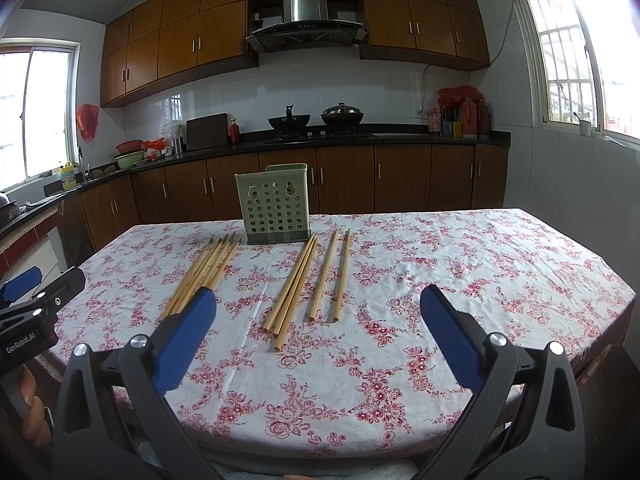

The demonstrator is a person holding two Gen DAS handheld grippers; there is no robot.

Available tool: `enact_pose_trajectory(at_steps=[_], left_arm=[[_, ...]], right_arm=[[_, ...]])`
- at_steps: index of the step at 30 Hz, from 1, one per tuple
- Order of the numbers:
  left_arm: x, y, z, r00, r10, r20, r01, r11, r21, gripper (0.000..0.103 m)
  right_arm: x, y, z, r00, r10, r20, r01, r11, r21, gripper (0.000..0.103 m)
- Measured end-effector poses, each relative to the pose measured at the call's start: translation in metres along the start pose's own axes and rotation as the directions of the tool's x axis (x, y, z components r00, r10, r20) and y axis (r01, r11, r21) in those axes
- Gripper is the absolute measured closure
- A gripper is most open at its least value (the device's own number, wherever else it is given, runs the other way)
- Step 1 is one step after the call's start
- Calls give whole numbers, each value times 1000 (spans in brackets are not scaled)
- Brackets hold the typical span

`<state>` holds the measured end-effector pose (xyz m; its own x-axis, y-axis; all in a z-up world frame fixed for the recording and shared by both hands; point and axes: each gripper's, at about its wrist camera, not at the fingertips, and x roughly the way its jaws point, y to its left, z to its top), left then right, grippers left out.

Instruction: Organize utensils

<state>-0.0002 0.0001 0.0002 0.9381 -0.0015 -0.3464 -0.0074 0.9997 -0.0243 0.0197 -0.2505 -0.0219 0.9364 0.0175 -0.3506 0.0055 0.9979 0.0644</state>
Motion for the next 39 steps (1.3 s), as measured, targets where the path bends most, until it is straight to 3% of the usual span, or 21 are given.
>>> enact_pose_trajectory(at_steps=[39], left_arm=[[-2, -4, -6, 1000, 0, -5, 0, 1000, 1, 2]], right_arm=[[0, -1, 1, 1000, 2, -3, -2, 1000, 3, 4]])
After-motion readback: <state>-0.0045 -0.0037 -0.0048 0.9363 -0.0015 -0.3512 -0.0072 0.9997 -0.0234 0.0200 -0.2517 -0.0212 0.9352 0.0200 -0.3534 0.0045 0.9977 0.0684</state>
